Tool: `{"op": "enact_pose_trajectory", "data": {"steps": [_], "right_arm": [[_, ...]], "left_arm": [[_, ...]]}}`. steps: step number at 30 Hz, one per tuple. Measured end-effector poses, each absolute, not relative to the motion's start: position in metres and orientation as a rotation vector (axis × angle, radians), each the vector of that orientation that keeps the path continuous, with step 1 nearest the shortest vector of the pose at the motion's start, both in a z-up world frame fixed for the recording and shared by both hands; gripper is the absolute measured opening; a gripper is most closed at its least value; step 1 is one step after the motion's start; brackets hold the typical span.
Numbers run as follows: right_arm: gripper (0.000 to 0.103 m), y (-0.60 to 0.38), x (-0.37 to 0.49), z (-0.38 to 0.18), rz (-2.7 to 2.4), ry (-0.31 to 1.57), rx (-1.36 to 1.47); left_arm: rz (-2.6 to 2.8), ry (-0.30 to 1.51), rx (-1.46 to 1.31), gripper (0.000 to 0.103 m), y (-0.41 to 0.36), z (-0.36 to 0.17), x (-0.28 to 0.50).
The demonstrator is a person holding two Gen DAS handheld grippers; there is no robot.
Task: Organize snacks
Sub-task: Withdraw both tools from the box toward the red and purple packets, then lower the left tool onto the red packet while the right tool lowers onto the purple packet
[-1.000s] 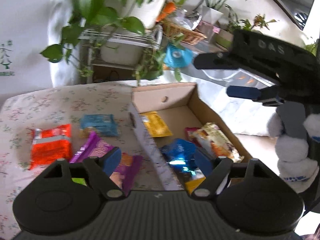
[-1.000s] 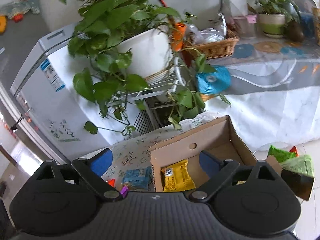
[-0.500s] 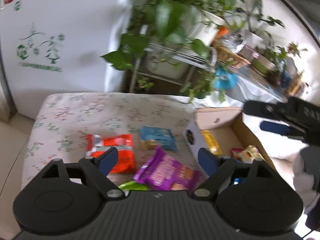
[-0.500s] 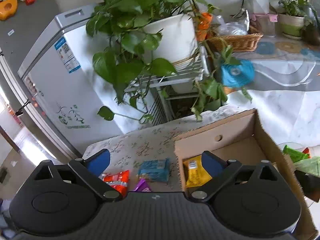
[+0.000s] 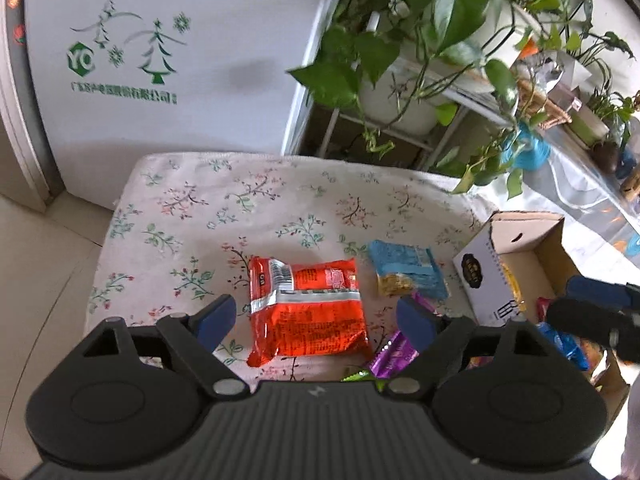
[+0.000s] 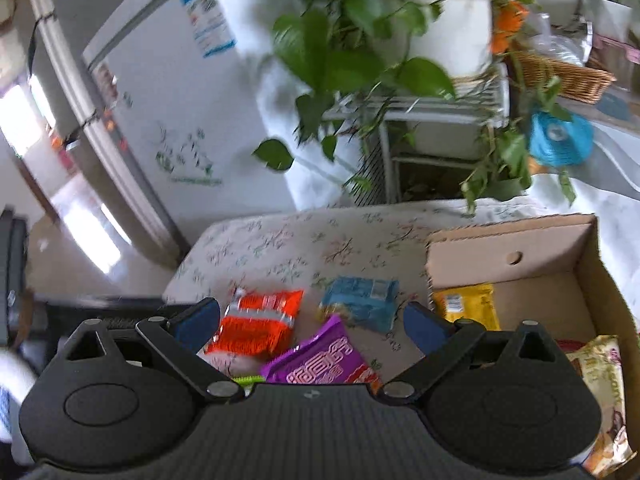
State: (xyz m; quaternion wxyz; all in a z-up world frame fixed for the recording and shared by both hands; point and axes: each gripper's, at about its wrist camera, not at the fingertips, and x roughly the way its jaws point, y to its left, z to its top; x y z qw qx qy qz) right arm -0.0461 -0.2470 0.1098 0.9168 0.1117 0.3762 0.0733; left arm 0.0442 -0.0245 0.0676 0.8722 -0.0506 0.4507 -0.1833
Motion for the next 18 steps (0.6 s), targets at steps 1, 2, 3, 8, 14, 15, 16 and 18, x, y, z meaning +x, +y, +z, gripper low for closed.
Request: {"op": "enact_pose_trajectory", "data": {"steps": [1,2,3,8,14,15,16,18], "right_arm": [[0.101,-0.245,-0.045,0.107,0.159,0.785,0.218],[0.101,-0.242,-0.044,0.104,0.167,0.796,0.204],[0.101,-0.239,-0.043,0.102,0.173,0.807,0.188],[0.101,-0.223,-0.039,0.087,0.201,0.863,0.086],[0.101,-0.211,-0.028,0.069,0.205,0.918,0.017],[0.101,-0.210,-0.026,0.066,0.205,0.925,0.009],[0.101,-0.209,-0.023,0.063,0.204,0.932,0.004],[0.101,-0.207,-0.018,0.057,0.200,0.948,-0.005]], "left_arm": [[-0.381,0.944,-0.101,0.087,-0.026,0.065,0.048],[-0.383,0.949,-0.096,0.087,-0.028,0.062,0.051],[-0.387,0.961,-0.090,0.087,-0.031,0.058,0.055],[-0.379,1.006,-0.081,0.087,-0.043,0.040,0.075],[-0.391,1.035,-0.064,0.087,-0.059,0.026,0.090],[-0.406,1.044,-0.059,0.087,-0.063,0.024,0.092],[-0.413,1.049,-0.057,0.087,-0.065,0.023,0.094],[-0.407,1.051,-0.038,0.087,-0.071,0.019,0.096]]}}
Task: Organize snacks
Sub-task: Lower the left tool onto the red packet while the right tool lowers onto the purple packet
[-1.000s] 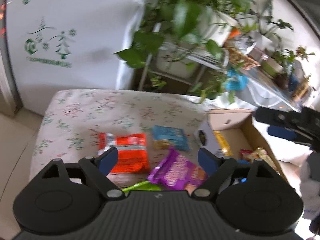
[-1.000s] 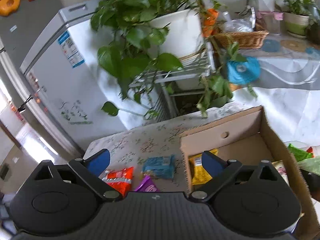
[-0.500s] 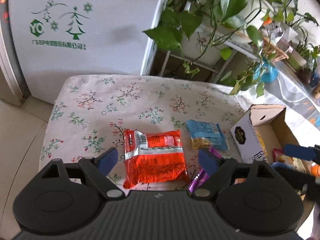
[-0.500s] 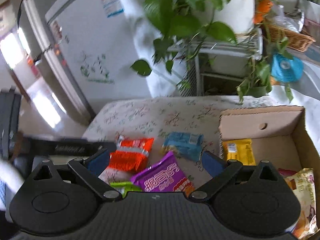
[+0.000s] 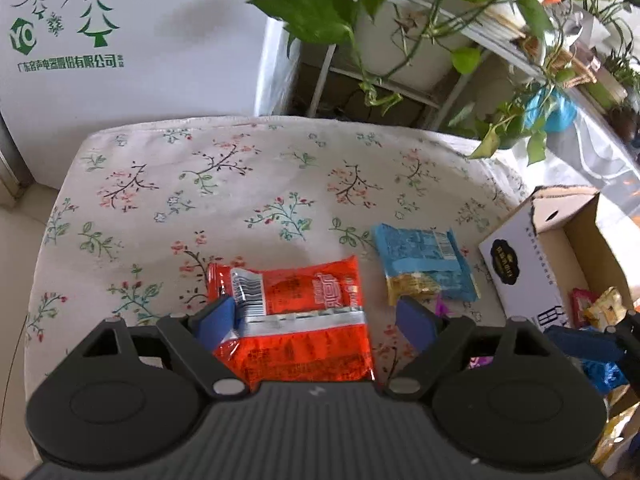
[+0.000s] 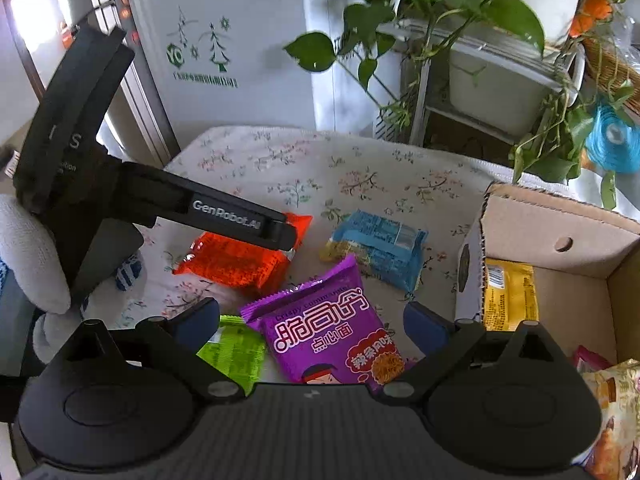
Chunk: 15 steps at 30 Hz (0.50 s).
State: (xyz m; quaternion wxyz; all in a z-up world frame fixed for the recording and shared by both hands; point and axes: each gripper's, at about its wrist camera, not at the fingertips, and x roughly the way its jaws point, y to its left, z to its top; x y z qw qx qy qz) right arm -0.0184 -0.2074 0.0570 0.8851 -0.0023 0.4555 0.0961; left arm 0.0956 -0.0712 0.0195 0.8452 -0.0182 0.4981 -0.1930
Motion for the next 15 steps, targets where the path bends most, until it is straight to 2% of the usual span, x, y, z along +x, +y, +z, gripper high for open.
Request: {"op": "enact_pose_trajectory", "data": {"steps": [15], "right_arm": [[0.101,-0.194,0.003,0.016,0.120,1.087,-0.044]], "left_arm": [[-0.327,1.103,0.056,0.091,-0.056,0.004,0.106]]}}
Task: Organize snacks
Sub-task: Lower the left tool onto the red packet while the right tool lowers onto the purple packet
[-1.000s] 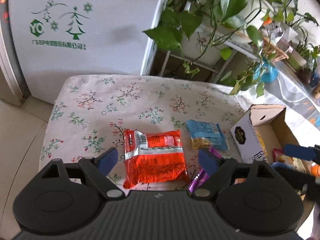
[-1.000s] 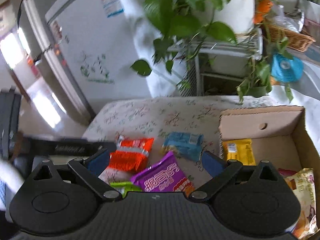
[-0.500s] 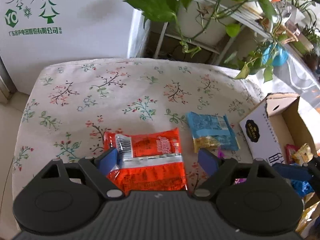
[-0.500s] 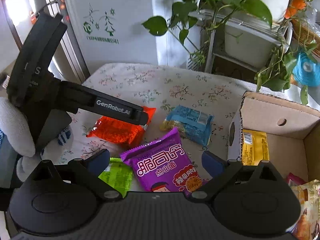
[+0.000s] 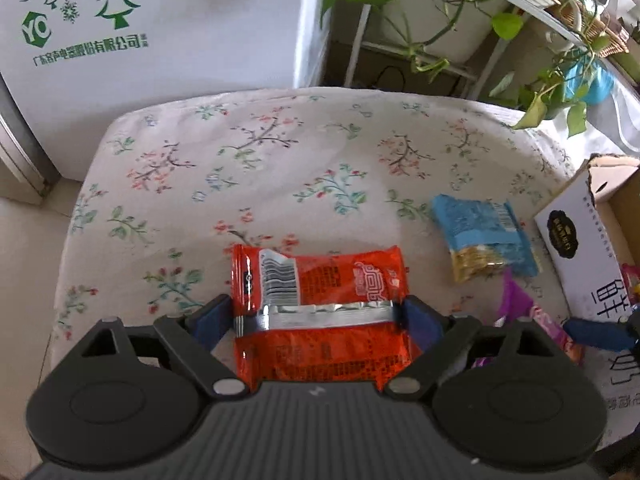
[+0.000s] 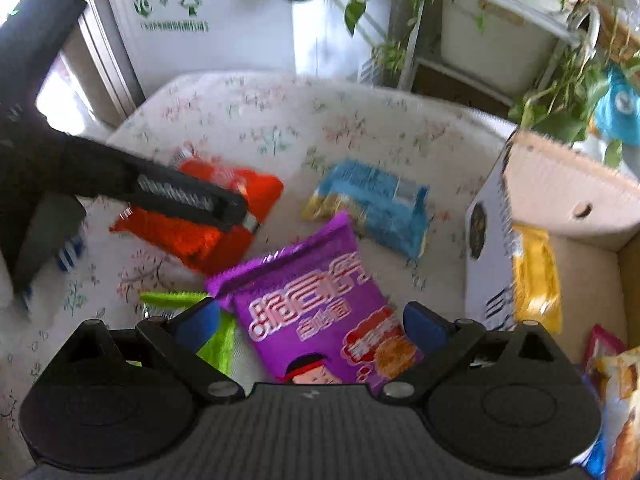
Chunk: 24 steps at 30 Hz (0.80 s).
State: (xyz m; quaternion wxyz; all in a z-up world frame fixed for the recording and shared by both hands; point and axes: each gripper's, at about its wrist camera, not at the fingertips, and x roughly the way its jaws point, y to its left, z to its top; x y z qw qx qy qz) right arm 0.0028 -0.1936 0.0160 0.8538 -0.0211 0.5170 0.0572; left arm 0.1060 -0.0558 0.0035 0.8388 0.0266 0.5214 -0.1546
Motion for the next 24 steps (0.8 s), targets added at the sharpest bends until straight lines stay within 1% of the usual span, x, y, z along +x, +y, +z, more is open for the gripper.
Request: {"op": "enact_pose_trajectory", "data": {"steps": [2,7,11,15,16,18,20,22,24], "right_arm": [[0.101,-0.190,0.003,0.011,0.105,1.112,-0.037],[0.099,-0.182,0.004,0.005,0.083,1.191,0.101],[0.098,-0.170,0.004,0.004,0.087,1.176,0.083],[0.098,-0.177,0.009,0.003,0.005,1.154,0.123],[0.098,-0.178,0.011,0.002,-0.020,1.148,0.124],[0.100,-0.179,0.011,0.001,-0.035,1.137,0.122],[0.102,-0.174,0.011,-0.001,-0.042,1.127,0.094],[0.103,-0.168,0.012,-0.005,-0.066,1.120,0.035],[0.103,-0.168,0.012,-0.005,-0.067,1.108,0.039]], "left_arm": [[-0.319,1.108,0.057,0.091,-0.048,0.003,0.108],[-0.292,1.119,0.032,0.092,-0.024,0.002,0.111],[-0.299,1.128,0.017,0.093,-0.014,0.000,0.112],[-0.309,1.132,0.046,0.097,-0.015,-0.002,0.108],[-0.316,1.129,0.061,0.100,-0.017,-0.003,0.107],[-0.326,1.122,0.108,0.102,-0.022,-0.007,0.104],[-0.327,1.102,0.181,0.103,-0.030,-0.009,0.098],[-0.314,1.101,0.161,0.103,-0.030,-0.009,0.097],[-0.309,1.096,0.173,0.103,-0.030,-0.009,0.097]]}}
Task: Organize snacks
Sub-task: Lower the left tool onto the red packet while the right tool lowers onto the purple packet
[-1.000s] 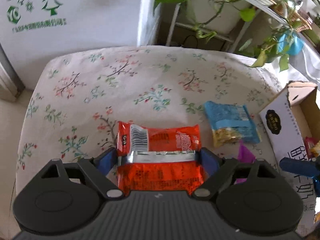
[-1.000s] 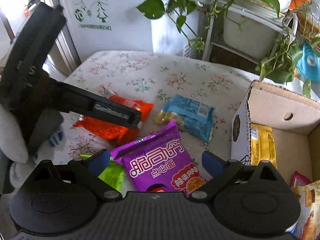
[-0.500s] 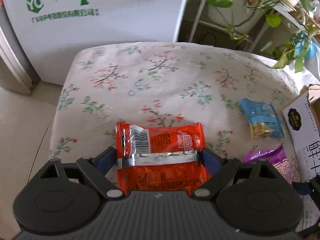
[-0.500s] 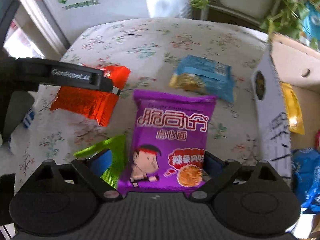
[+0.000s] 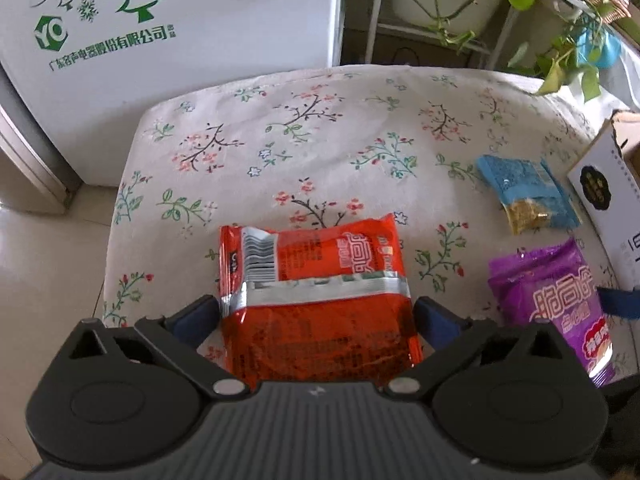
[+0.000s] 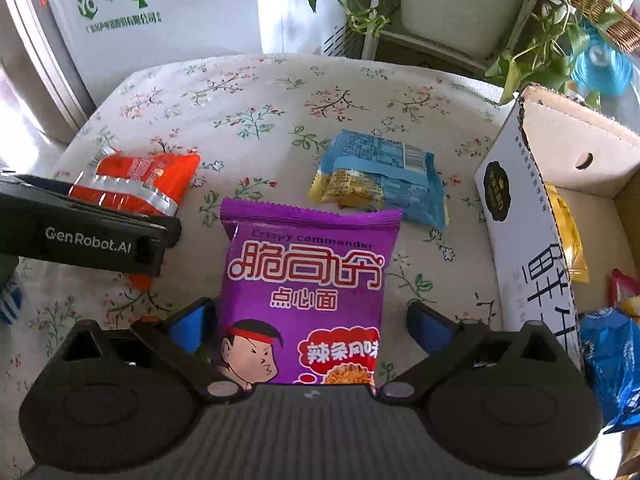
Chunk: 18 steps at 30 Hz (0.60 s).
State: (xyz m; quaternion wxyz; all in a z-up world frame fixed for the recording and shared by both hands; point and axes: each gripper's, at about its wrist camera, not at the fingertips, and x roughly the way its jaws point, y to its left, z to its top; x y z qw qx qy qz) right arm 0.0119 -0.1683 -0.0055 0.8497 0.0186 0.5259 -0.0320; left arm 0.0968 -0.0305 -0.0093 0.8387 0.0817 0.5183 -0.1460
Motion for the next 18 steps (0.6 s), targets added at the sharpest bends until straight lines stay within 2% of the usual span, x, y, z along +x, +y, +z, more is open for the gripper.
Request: {"op": "enact_pose_trajectory", "data": {"steps": [12,18], "right_arm": [[0.103,-0.1714,0.0074,-0.0063,-0.098,1.059,0.057],[0.103,-0.1709,0.0112,-0.0028,-0.091,1.096,0.050]], "left_arm": [[-0.274,1.094,0.154,0.103,-0.0316,-0.0101,0.0945],[-0.267,1.098,0.155,0.103,-0.0323,-0.0093,0.0949]]}}
